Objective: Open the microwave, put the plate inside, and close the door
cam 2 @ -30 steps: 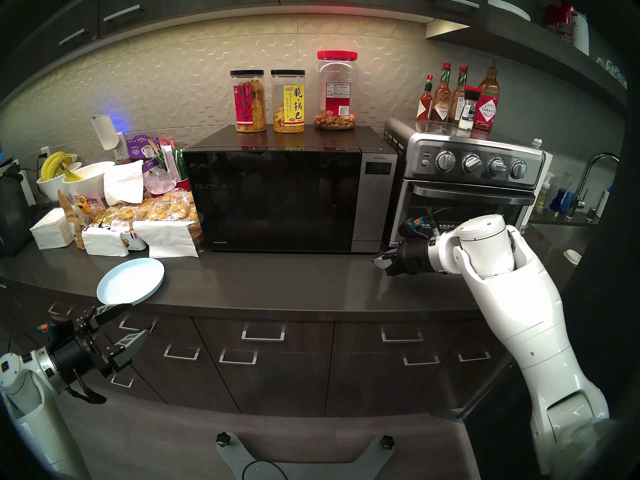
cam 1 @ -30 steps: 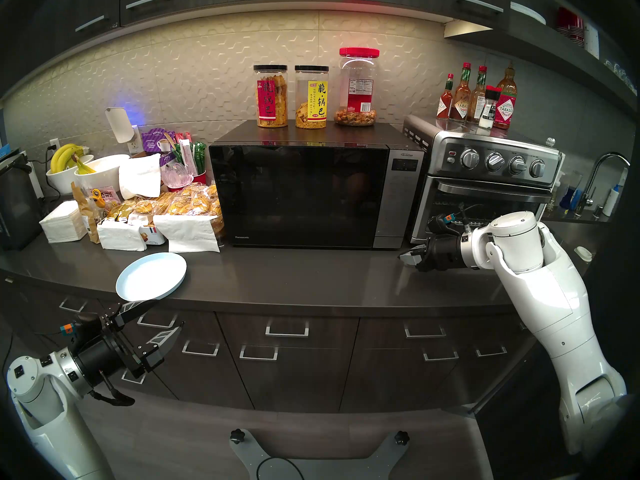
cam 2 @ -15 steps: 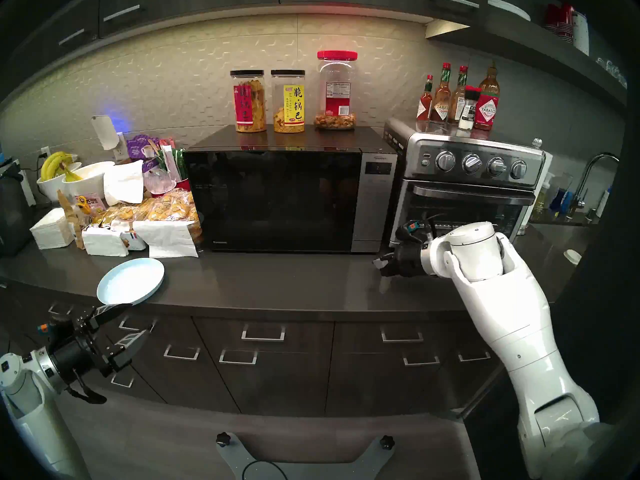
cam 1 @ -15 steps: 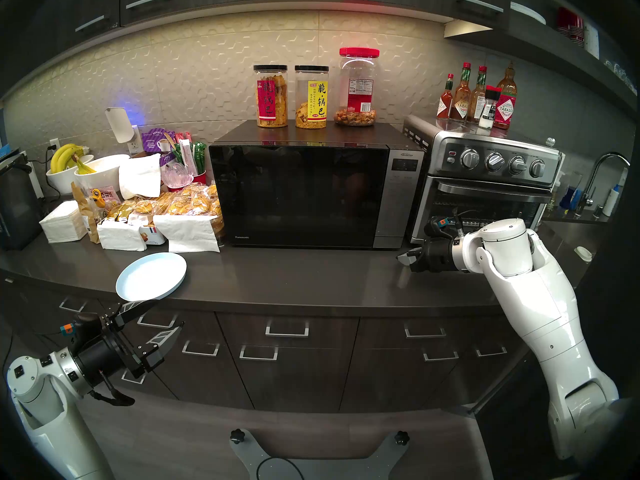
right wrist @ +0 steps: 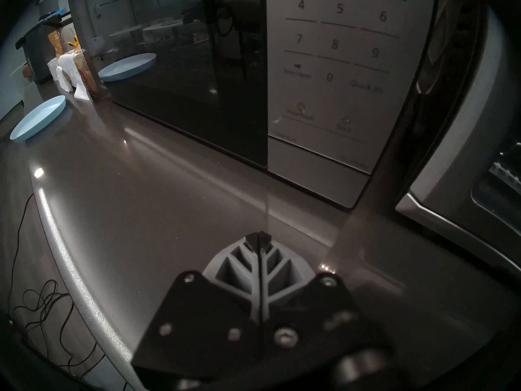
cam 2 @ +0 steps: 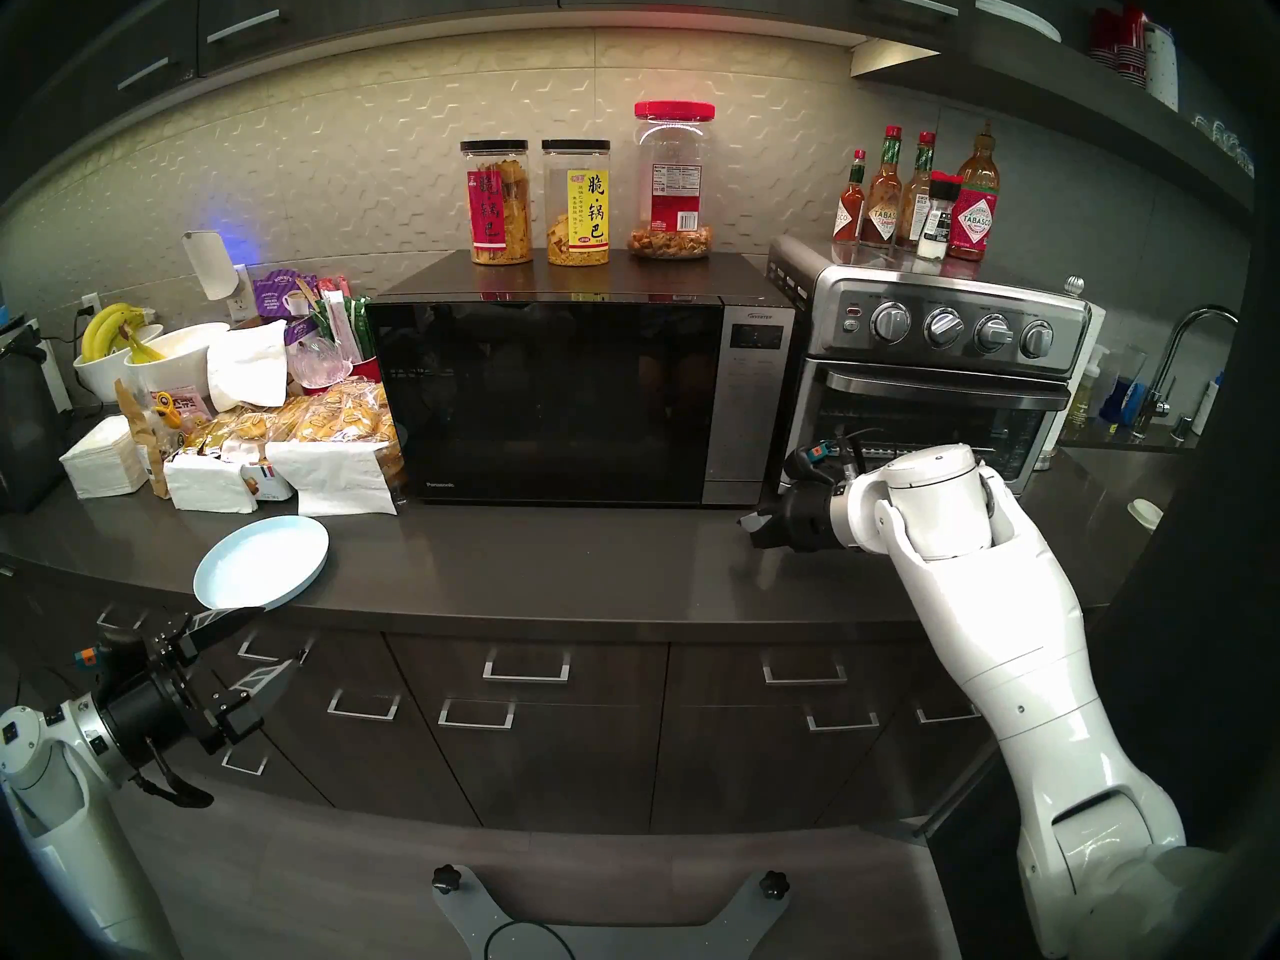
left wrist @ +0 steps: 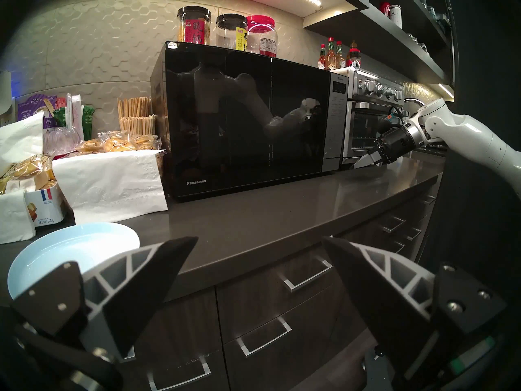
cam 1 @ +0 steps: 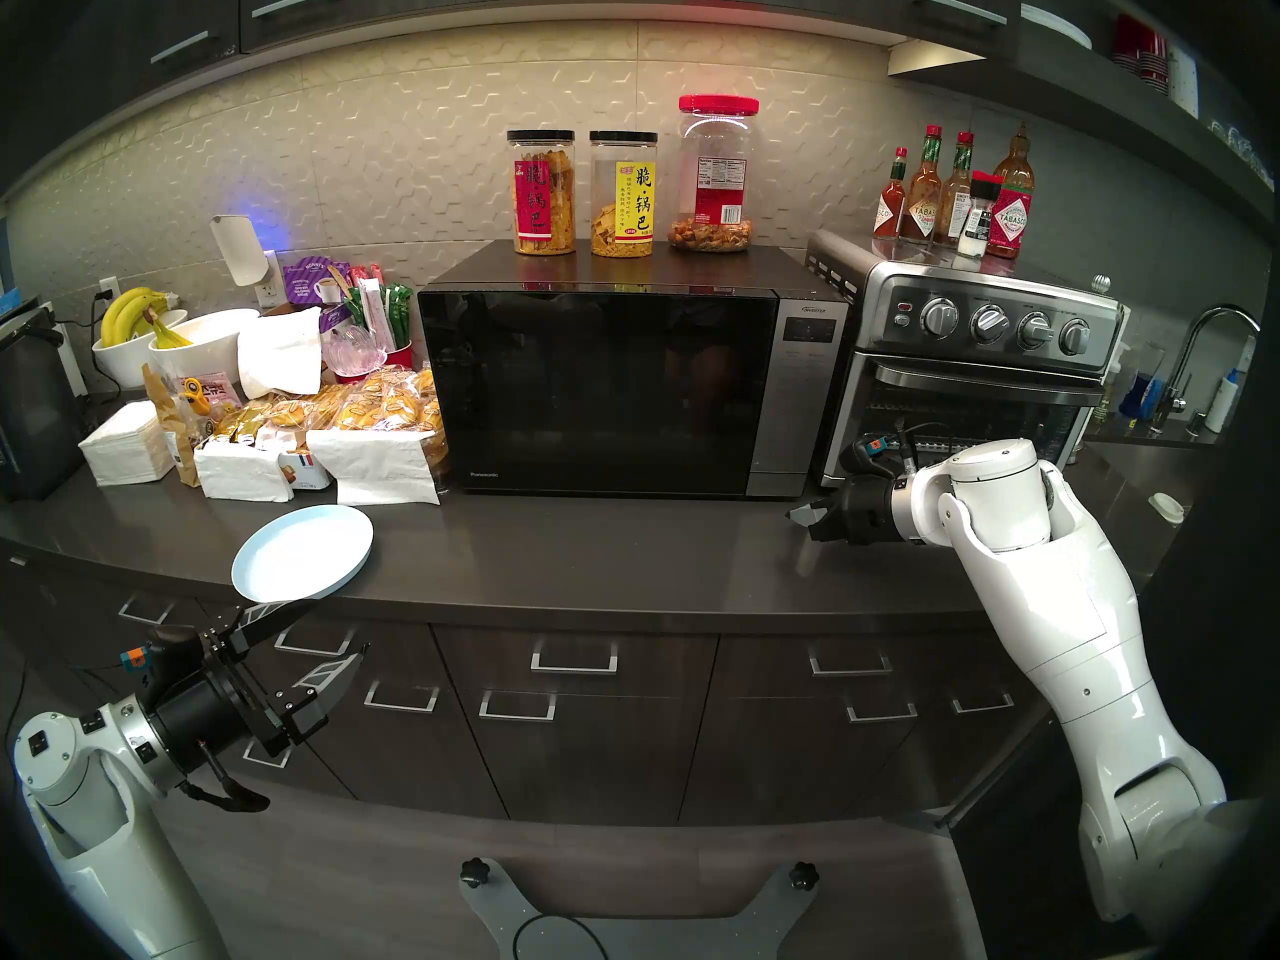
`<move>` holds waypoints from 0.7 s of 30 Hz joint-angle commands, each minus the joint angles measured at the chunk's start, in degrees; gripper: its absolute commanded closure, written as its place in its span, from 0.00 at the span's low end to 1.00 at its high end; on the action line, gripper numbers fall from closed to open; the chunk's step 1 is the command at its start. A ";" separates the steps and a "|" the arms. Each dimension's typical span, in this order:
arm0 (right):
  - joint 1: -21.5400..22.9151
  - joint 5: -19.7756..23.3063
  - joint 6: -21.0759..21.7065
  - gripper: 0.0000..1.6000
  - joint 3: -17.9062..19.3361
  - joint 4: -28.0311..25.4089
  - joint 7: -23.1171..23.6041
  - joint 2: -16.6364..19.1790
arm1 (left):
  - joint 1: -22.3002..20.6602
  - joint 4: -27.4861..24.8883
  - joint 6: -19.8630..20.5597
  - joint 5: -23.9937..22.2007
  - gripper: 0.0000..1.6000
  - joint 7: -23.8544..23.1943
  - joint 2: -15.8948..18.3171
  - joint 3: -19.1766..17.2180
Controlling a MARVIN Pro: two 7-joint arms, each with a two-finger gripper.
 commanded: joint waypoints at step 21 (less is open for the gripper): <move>2.70 -1.23 -6.31 1.00 1.81 4.52 -5.60 -5.97 | 0.09 -0.54 -0.02 -0.30 0.00 0.06 0.07 0.13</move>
